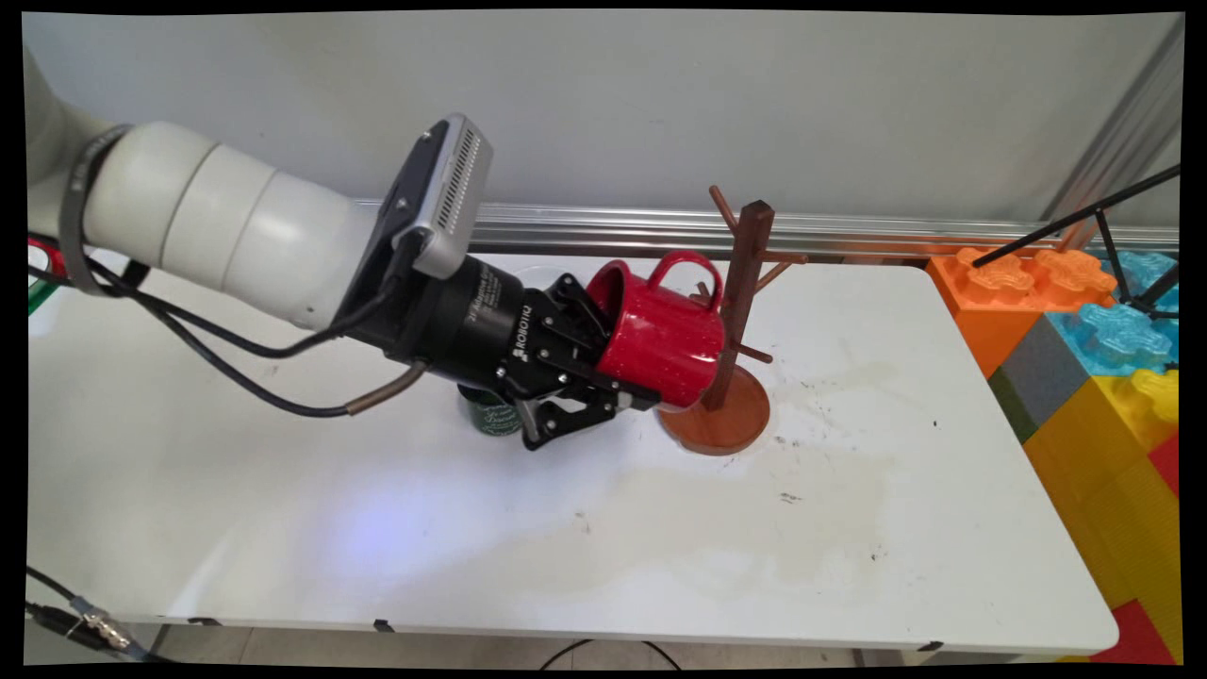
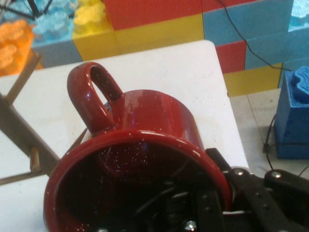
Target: Place the picked object on the table
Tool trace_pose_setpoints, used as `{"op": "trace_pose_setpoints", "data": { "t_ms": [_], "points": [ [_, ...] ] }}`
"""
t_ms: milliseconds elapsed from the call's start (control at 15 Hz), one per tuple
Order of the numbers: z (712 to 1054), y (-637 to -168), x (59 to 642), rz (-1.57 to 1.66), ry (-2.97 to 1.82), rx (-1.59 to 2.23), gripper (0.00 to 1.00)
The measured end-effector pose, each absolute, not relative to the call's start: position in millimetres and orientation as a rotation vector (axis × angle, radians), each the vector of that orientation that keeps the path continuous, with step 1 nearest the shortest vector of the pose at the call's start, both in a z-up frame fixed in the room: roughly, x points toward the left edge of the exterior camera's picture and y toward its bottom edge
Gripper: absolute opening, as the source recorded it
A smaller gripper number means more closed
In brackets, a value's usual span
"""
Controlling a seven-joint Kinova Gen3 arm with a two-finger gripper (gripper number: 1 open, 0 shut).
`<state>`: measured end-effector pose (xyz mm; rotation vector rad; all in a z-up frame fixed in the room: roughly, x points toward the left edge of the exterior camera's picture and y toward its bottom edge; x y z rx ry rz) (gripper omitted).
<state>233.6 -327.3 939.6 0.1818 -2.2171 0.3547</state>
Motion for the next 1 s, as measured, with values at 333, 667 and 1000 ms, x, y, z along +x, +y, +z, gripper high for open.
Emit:
{"op": "trace_pose_setpoints", "data": {
  "t_ms": [333,667,1000],
  "points": [
    [950,-332,246,0.307,-2.279,0.263,0.00],
    [957,-333,256,0.259,-2.335,0.327,0.00],
    [962,-332,270,0.219,-2.412,0.392,0.00]
  ]
}}
